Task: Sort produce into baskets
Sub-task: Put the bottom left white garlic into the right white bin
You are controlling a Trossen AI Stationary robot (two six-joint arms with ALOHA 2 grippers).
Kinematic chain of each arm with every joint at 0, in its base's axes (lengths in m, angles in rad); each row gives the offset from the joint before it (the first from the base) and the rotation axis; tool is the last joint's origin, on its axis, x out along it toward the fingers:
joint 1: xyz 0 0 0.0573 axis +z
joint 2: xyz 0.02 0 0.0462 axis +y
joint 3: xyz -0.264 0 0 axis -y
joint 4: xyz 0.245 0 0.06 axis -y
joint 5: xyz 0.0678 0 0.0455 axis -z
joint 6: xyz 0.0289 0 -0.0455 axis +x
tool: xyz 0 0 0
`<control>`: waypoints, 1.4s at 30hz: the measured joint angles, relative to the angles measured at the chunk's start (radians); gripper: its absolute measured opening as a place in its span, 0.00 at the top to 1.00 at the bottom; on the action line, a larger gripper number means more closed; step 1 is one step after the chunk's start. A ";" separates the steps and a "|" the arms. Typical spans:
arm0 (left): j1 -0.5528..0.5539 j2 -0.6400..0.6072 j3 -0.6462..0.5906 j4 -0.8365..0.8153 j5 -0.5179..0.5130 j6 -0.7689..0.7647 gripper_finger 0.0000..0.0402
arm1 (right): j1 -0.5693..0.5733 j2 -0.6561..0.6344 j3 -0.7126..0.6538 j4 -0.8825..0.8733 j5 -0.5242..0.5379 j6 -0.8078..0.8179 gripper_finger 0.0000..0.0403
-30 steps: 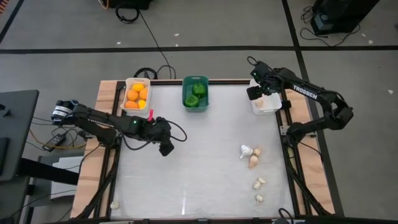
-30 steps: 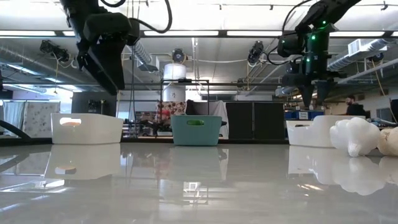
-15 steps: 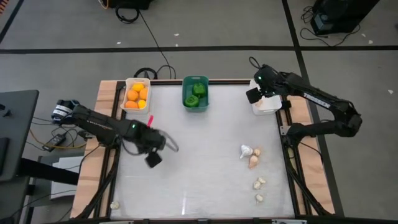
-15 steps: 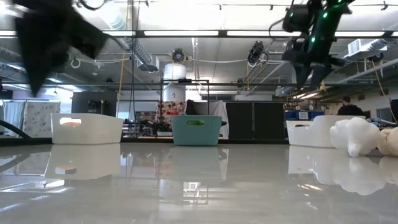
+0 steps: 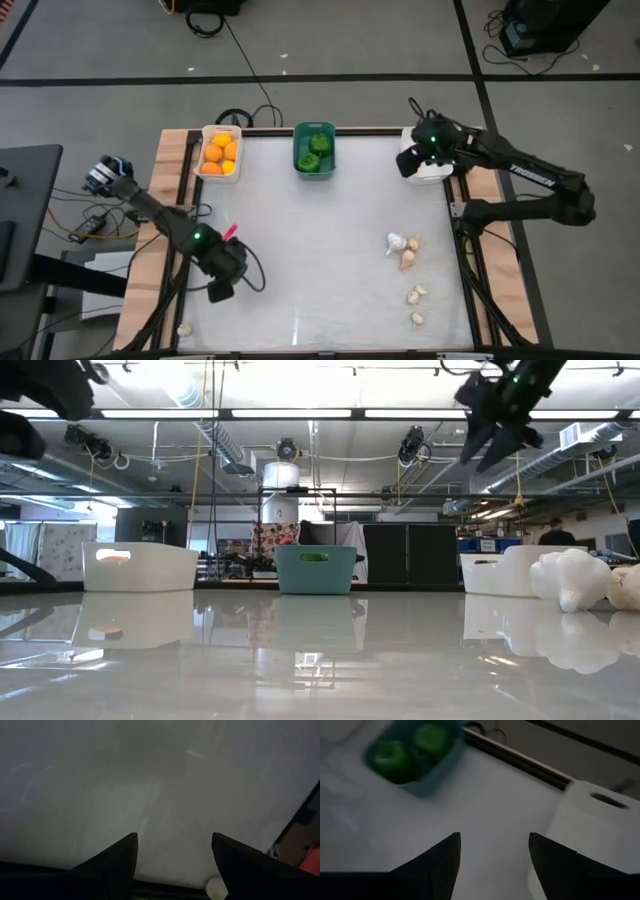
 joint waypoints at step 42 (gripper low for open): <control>-0.252 0.162 -0.139 0.285 0.278 -0.184 0.36 | 0.446 0.161 0.000 0.220 0.113 0.155 0.39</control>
